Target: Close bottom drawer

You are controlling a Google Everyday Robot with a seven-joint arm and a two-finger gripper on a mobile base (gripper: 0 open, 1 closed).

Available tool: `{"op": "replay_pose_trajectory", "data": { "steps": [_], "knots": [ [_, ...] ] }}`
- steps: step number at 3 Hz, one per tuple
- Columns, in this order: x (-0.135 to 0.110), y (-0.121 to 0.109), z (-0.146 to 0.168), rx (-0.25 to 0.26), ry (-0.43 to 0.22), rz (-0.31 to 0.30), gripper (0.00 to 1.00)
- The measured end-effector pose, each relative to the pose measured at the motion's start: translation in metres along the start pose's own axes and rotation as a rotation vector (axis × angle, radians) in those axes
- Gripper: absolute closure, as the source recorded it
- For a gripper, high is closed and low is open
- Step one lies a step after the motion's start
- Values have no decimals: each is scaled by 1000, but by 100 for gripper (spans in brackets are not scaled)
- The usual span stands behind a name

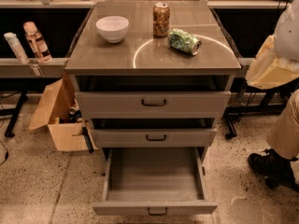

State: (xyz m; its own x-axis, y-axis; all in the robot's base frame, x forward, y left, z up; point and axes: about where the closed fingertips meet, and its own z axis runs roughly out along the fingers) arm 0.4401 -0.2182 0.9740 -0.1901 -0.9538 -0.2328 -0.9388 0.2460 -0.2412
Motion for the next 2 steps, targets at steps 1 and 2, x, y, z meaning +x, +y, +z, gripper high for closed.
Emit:
{"op": "replay_pose_trajectory", "data": {
  "steps": [1, 2],
  "knots": [
    [0, 6, -3, -44, -84, -131, 100],
    [-4, 13, -3, -74, -144, -265, 100]
  ]
}}
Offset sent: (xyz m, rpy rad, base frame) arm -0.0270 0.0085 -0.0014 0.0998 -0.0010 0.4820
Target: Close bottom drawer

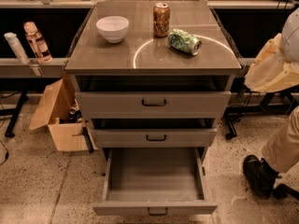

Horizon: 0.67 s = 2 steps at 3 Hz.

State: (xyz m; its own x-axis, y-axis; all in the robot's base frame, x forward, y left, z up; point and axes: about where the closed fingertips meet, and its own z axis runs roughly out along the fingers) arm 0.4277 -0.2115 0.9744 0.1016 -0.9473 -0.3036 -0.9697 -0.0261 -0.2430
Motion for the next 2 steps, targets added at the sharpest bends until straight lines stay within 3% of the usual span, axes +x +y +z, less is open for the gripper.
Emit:
{"op": "replay_pose_trajectory", "data": {
  "steps": [1, 2],
  "knots": [
    [-4, 15, 12, -29, -67, -80, 100],
    [4, 41, 38, 0, -71, -51, 100]
  ]
}}
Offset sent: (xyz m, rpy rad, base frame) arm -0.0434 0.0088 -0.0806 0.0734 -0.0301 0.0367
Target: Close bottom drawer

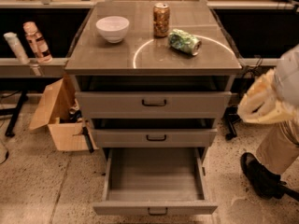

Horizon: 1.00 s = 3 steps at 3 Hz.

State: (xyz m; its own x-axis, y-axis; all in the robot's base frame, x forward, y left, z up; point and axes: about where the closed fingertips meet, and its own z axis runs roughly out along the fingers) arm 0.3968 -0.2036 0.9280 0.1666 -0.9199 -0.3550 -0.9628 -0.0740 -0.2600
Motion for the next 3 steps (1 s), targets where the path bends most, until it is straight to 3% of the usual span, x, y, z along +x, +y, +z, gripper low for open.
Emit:
{"op": "replay_pose_trajectory", "data": {
  "steps": [1, 2, 3],
  "knots": [
    [12, 13, 24, 24, 11, 50, 100],
    [30, 14, 70, 23, 35, 114, 100],
    [41, 16, 95, 8, 50, 148, 100]
  ]
}}
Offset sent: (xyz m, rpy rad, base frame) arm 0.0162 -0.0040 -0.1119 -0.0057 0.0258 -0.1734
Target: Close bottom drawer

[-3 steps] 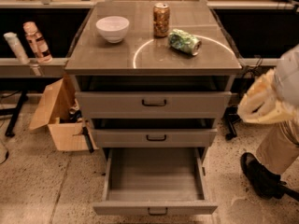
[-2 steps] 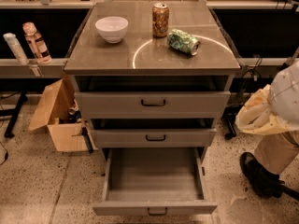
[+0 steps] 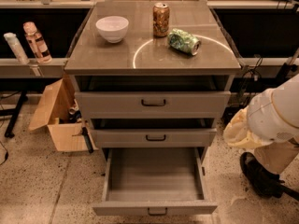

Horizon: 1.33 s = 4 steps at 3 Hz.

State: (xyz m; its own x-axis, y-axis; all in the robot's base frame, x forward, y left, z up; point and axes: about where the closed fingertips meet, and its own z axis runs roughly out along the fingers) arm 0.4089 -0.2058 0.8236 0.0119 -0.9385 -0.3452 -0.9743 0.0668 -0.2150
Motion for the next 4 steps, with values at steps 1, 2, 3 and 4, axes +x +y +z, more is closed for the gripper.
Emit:
{"op": "replay_pose_trajectory", "data": {
  "steps": [1, 2, 3, 4],
  "knots": [
    [11, 1, 22, -28, 24, 34, 100],
    [11, 2, 22, -29, 25, 36, 100],
    [17, 10, 36, -35, 33, 61, 100],
    [30, 23, 56, -23, 50, 97, 100]
  ]
}}
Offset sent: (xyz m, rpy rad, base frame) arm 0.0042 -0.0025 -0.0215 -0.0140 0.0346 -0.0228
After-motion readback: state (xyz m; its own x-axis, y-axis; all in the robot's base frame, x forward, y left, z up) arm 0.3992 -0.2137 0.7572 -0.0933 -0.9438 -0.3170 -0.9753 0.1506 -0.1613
